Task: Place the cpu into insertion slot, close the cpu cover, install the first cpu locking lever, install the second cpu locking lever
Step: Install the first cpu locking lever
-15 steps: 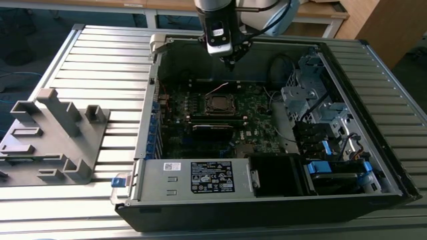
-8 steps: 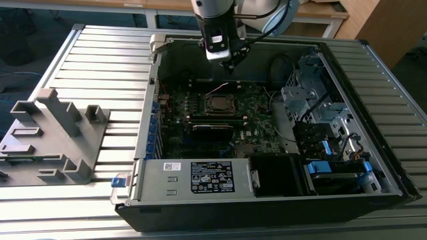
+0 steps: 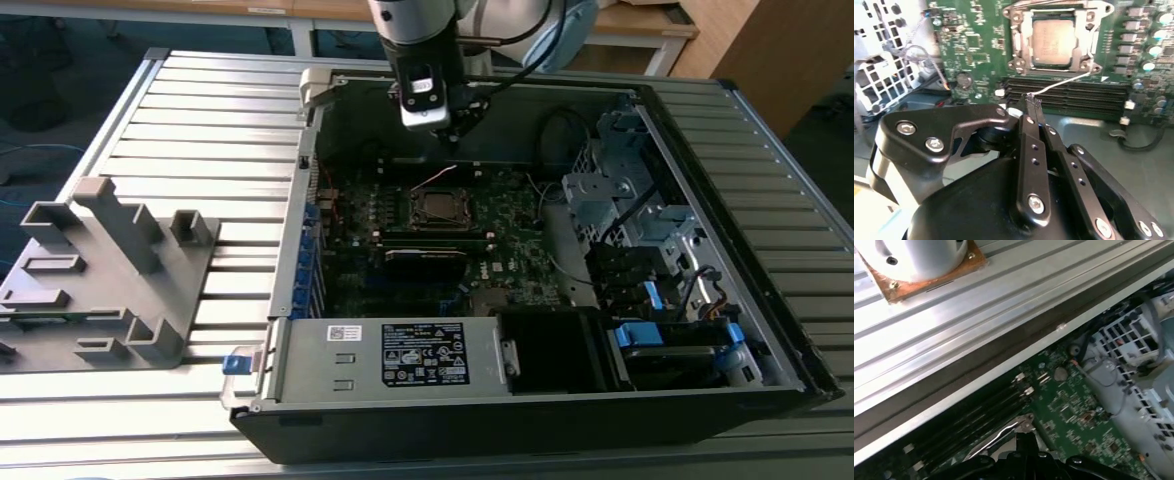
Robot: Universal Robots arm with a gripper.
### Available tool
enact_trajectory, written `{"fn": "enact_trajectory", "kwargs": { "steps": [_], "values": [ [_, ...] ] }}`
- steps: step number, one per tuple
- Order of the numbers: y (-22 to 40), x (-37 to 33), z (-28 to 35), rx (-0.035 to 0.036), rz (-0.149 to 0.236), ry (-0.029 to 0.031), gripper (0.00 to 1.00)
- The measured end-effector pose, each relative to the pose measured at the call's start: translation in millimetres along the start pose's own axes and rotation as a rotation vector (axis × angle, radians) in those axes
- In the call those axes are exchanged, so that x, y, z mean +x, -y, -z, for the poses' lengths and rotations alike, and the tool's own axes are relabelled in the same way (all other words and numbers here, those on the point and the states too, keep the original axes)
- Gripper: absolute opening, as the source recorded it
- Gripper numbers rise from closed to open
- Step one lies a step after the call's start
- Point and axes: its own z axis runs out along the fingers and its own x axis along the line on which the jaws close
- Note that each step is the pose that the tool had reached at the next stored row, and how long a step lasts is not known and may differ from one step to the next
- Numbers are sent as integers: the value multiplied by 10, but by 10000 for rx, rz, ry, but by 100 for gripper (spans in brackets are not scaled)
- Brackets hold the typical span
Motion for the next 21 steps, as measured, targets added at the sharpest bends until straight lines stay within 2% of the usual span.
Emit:
{"fn": "enact_trajectory", "kwargs": {
  "steps": [3, 7, 12, 16, 19, 21],
  "values": [
    [5, 33, -50, 0, 0, 0, 11],
    [-23, 78, -124, -1, 1, 0, 11],
    [-18, 108, -212, -1, 1, -1, 11],
    [-16, 109, -218, -8, -3, -6, 11],
    [28, 84, -221, -9, -4, -6, 11],
    [18, 105, -254, -15, -6, -10, 11]
  ]
}}
